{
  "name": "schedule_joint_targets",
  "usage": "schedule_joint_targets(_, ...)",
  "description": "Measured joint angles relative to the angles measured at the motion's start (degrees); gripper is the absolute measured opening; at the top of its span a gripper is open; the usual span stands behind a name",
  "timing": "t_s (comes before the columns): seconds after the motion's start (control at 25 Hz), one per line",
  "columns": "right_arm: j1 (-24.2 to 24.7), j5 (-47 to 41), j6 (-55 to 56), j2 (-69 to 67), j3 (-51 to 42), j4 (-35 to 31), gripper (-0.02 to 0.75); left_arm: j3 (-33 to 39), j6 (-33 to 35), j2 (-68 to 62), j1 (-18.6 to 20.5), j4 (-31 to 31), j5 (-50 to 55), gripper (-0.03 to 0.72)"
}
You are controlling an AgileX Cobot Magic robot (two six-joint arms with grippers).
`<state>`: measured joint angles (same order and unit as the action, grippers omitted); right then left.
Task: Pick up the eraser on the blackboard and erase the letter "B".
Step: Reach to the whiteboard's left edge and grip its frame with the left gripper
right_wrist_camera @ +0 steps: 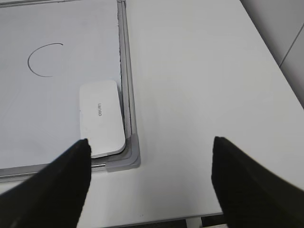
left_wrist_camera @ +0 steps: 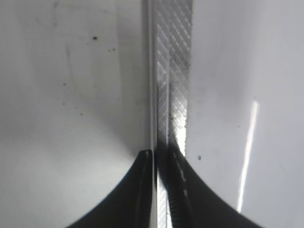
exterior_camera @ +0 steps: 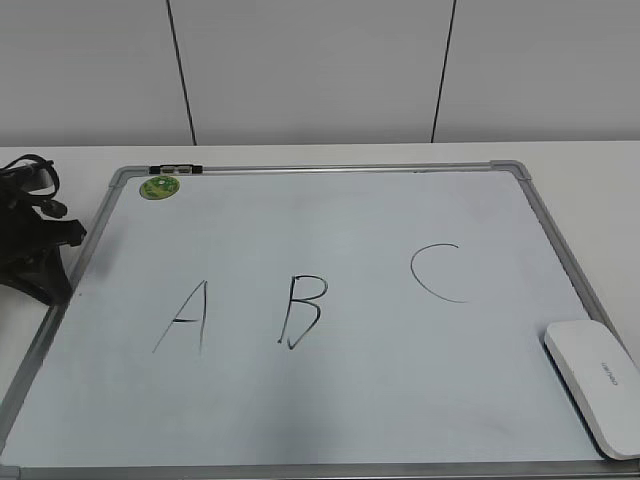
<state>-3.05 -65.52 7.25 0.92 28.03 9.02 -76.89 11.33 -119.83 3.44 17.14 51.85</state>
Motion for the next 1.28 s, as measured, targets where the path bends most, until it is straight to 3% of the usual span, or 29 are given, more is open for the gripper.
schedule_joint_targets(0.28,0.0,0.0,0.0,0.0,0.0,0.0,0.586,-0.37,0.0,-0.33,0.13,0.18,0.53,0.032)
schedule_joint_targets(0.88,0.0,0.0,0.0,0.0,0.75,-1.63,0.587,-0.37,0.0,-0.33,0.13,0.18,0.63,0.028)
schedule_joint_targets(1.28,0.0,5.4,-0.63,-17.76,9.22,-4.22,0.587,-0.37,0.0,-0.33,0.13,0.18,0.63,0.038)
